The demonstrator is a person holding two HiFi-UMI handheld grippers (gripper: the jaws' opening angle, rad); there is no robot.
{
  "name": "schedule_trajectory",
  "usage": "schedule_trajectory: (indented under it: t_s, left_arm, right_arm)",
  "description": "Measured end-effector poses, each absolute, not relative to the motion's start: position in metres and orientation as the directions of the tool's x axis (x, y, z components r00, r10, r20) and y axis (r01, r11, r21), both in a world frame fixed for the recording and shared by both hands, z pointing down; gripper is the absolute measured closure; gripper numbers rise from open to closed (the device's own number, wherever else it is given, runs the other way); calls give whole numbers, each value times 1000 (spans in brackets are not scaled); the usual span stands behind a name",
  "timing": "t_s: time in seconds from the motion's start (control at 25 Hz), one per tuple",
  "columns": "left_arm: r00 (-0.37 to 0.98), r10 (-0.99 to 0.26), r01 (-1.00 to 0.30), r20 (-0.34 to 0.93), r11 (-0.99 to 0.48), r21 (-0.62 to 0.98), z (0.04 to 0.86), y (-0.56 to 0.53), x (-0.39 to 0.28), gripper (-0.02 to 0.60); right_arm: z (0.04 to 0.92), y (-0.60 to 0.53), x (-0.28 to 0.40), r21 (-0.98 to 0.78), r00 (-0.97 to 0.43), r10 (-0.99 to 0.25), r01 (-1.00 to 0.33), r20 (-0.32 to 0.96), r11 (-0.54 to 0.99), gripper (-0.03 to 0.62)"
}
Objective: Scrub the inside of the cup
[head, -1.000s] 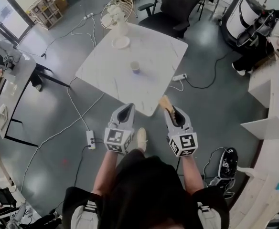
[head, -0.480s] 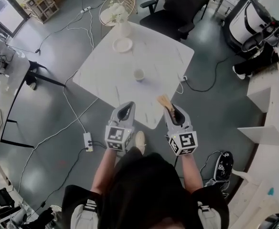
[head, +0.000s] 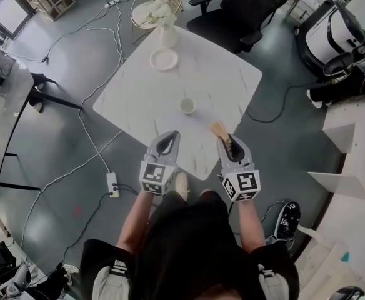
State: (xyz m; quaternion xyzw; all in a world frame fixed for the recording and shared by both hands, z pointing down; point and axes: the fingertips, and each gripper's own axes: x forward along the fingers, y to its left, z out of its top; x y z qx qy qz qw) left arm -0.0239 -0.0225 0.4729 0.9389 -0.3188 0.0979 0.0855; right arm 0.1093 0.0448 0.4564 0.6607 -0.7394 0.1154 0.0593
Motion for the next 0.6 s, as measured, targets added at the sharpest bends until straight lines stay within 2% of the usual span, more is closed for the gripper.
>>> schedule_trajectory:
  t_s: [0.28, 0.6]
  left_arm:
    - [761, -586, -631, 278, -768, 108, 497, -39, -14, 574]
    - [686, -654, -716, 319, -685, 134, 525, -60, -10, 574]
  right_arm:
    - [478, 12, 115, -114, -173, -944, -983, 280, 146, 487]
    - [501, -27, 125, -141, -277, -907, -959, 317, 244, 487]
